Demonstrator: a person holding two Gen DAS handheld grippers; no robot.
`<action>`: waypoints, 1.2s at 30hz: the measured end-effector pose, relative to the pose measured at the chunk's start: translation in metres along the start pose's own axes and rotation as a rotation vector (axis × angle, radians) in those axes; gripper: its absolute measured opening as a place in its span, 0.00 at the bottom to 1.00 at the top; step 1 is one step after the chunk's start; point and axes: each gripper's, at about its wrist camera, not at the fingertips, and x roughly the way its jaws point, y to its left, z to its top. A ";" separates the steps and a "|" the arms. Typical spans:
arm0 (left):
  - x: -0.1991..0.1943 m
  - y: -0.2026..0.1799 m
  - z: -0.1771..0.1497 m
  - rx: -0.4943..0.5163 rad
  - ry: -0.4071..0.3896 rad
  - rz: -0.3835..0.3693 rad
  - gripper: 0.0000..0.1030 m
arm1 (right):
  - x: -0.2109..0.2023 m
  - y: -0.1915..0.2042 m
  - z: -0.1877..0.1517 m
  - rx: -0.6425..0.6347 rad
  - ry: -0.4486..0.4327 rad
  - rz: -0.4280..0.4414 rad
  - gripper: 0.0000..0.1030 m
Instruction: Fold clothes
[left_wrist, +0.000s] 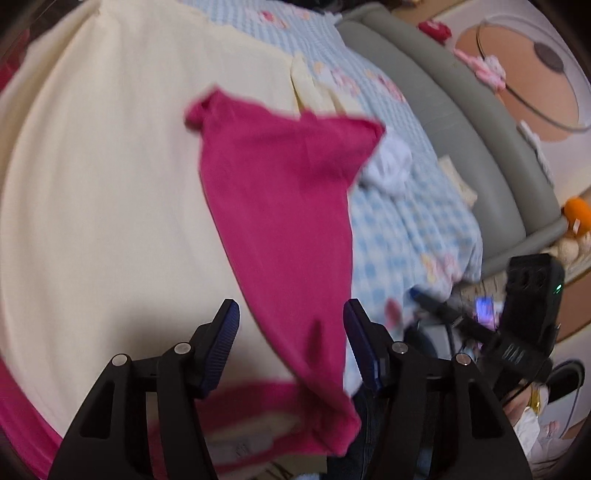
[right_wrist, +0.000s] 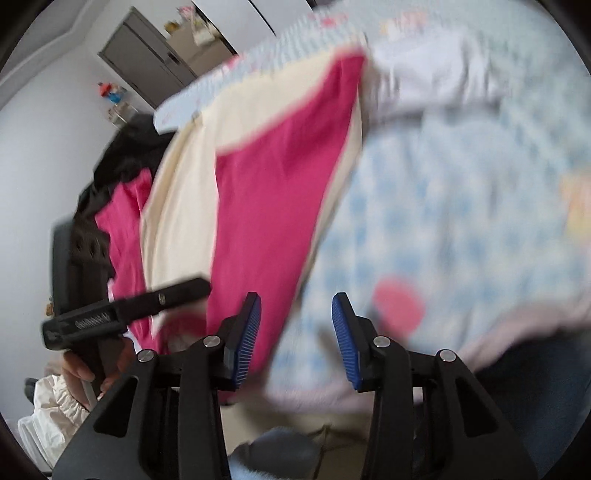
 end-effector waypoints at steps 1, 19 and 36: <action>-0.001 0.002 0.008 -0.012 -0.010 0.002 0.58 | -0.007 0.001 0.016 -0.032 -0.032 -0.015 0.40; 0.028 0.012 0.104 0.000 -0.131 -0.003 0.24 | 0.153 -0.013 0.176 -0.363 0.272 -0.271 0.03; 0.033 -0.013 0.077 0.079 -0.101 0.070 0.41 | 0.059 -0.016 0.168 -0.171 -0.038 -0.123 0.04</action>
